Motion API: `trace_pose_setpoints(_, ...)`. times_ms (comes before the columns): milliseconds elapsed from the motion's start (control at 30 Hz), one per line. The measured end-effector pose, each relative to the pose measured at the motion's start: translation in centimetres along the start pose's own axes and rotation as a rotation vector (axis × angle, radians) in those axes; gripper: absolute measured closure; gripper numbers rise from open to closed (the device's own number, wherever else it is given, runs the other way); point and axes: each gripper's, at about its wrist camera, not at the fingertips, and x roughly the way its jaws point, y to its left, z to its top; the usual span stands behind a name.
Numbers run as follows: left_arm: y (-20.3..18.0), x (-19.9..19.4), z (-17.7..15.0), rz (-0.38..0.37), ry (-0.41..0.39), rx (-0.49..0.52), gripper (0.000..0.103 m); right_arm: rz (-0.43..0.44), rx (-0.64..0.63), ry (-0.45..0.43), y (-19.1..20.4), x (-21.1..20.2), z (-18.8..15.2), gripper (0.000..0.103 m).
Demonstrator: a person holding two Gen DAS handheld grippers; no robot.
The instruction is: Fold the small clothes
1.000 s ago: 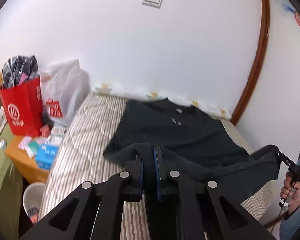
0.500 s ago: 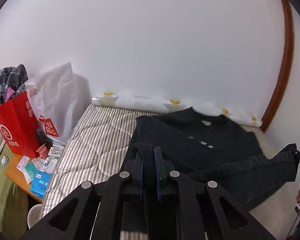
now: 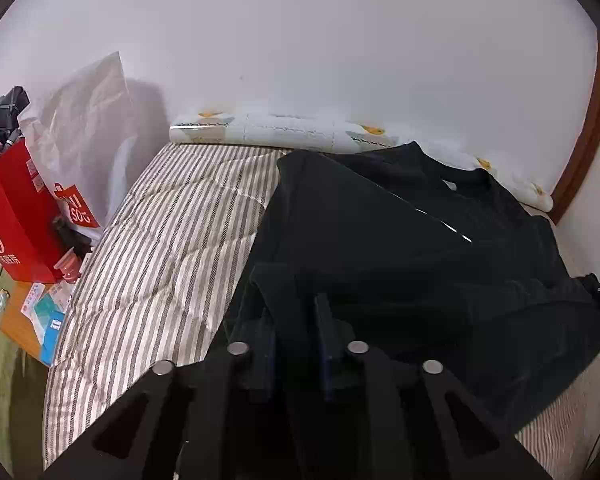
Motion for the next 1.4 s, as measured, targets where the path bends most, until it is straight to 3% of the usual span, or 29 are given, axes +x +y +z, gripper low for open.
trace_pose_setpoints(133,0.2,-1.7,-0.9,-0.033,0.015,0.012,0.070,0.006,-0.022,-0.044,-1.0,-4.6,-1.4,0.052)
trace_pose_setpoints(233,0.9,-3.4,-2.8,-0.086,0.023,-0.018,0.054,0.024,-0.044,-0.017,-1.1,-7.4,-3.5,0.048)
trace_pose_setpoints(367,2.2,-4.8,-6.6,-0.188,0.069,-0.090,0.053,0.038,-0.060,0.027,-1.0,-8.8,-6.6,0.038)
trace_pose_setpoints(567,2.9,-4.9,-10.1,-0.206,0.123,-0.118,0.051,0.094,0.055,0.092,-2.0,-7.3,-8.9,0.038)
trace_pose_setpoints(733,3.6,-3.2,-10.1,-0.279,0.156,-0.219,0.049,0.118,0.185,0.115,-1.9,-5.4,-8.6,0.037)
trace_pose_setpoints(900,3.6,-2.0,-9.2,-0.306,0.137,-0.254,0.046,0.164,0.251,0.083,-0.7,-4.5,-8.4,0.037)
trace_pose_setpoints(1000,3.1,-1.3,-8.5,-0.290,0.125,-0.250,0.045,0.150,0.261,0.095,0.2,-3.0,-8.2,0.036)
trace_pose_setpoints(1100,2.4,-0.6,-8.0,-0.265,0.112,-0.266,0.047,0.095,0.220,0.062,1.5,-2.6,-7.9,0.039)
trace_pose_setpoints(1133,2.2,-0.4,-7.9,-0.244,0.111,-0.270,0.055,0.094,0.211,0.057,1.7,-2.6,-8.0,0.045)
trace_pose_setpoints(1167,1.8,-0.3,-7.8,-0.232,0.114,-0.264,0.066,0.114,0.197,0.056,1.9,-2.3,-8.0,0.064)
trace_pose_setpoints(1200,1.8,-0.3,-7.8,-0.224,0.123,-0.262,0.072,0.138,0.189,0.056,2.0,-2.3,-8.0,0.076)
trace_pose_setpoints(1233,1.7,-0.3,-7.9,-0.204,0.127,-0.266,0.085,0.135,0.183,0.032,2.0,-2.6,-8.0,0.084)
trace_pose_setpoints(1267,1.7,-0.4,-8.0,-0.204,0.125,-0.277,0.091,0.134,0.171,0.007,2.2,-3.1,-8.0,0.088)
trace_pose_setpoints(1400,2.1,-2.1,-8.2,-0.199,0.103,-0.248,0.096,0.143,0.167,0.000,2.3,-4.2,-8.3,0.089)
